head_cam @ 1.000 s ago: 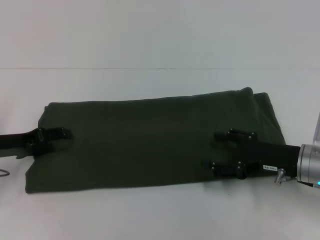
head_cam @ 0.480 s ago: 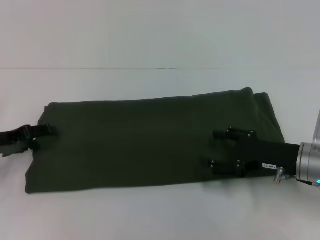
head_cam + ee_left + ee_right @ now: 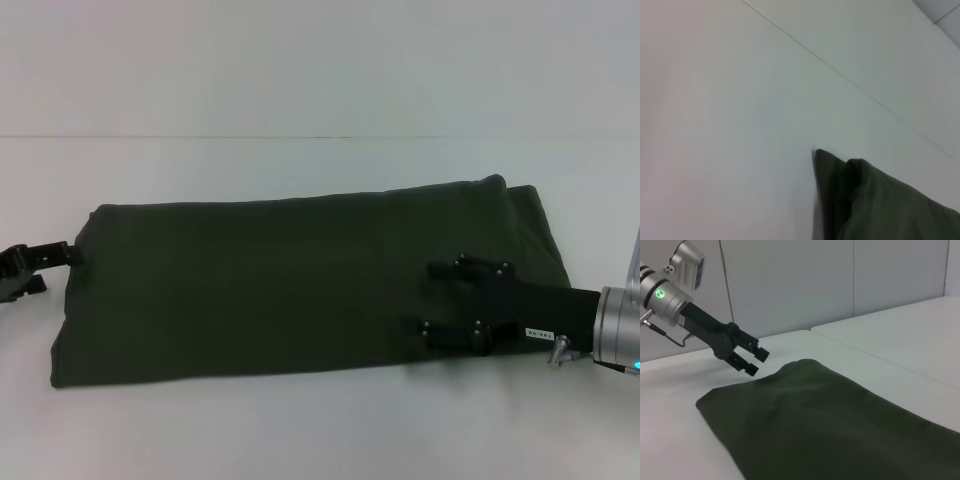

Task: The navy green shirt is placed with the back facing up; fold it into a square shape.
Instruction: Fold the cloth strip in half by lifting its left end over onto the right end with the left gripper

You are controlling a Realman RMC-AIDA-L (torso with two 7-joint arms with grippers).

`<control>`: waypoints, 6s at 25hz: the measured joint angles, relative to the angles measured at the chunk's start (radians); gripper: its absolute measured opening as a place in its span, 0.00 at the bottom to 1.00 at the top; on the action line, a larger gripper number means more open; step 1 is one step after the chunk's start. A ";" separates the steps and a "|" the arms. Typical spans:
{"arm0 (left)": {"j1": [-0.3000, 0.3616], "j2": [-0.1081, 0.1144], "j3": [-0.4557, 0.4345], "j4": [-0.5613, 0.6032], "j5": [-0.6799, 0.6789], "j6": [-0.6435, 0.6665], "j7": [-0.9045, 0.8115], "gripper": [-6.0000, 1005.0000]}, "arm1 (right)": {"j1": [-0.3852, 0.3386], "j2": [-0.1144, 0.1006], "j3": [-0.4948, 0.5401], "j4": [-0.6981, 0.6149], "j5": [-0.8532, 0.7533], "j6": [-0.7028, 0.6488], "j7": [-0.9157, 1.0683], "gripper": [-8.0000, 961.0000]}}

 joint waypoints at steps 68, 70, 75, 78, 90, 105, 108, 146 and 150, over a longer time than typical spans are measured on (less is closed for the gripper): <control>-0.063 -0.093 0.044 -0.062 -0.002 -0.077 0.043 0.83 | 0.016 0.003 0.001 0.003 0.003 -0.001 0.004 0.94; -0.060 -0.099 0.041 -0.059 -0.004 -0.075 0.064 0.82 | 0.016 0.003 0.001 0.003 0.003 -0.002 0.004 0.94; -0.061 -0.102 0.049 -0.057 0.005 -0.079 0.061 0.75 | 0.016 0.003 0.003 0.003 0.003 -0.005 0.005 0.94; -0.063 -0.099 0.053 -0.058 0.006 -0.079 0.056 0.65 | 0.016 0.003 0.001 0.001 0.003 -0.010 0.007 0.94; -0.066 -0.096 0.054 -0.045 0.003 -0.080 0.056 0.24 | 0.016 0.003 -0.002 0.001 0.013 -0.016 0.008 0.94; -0.056 -0.010 0.056 -0.035 0.003 -0.044 0.048 0.11 | 0.015 0.003 0.005 0.002 0.015 -0.019 0.008 0.94; -0.053 0.015 0.049 -0.020 0.003 -0.004 0.031 0.11 | 0.015 0.003 0.006 0.001 0.015 -0.019 0.008 0.94; -0.278 -0.258 0.060 -0.127 -0.298 0.065 -0.043 0.11 | -0.033 -0.002 0.010 -0.006 0.063 -0.038 -0.001 0.94; -0.275 -0.259 0.062 -0.155 -0.359 0.062 0.000 0.11 | -0.045 -0.002 0.010 -0.007 0.077 -0.039 -0.002 0.94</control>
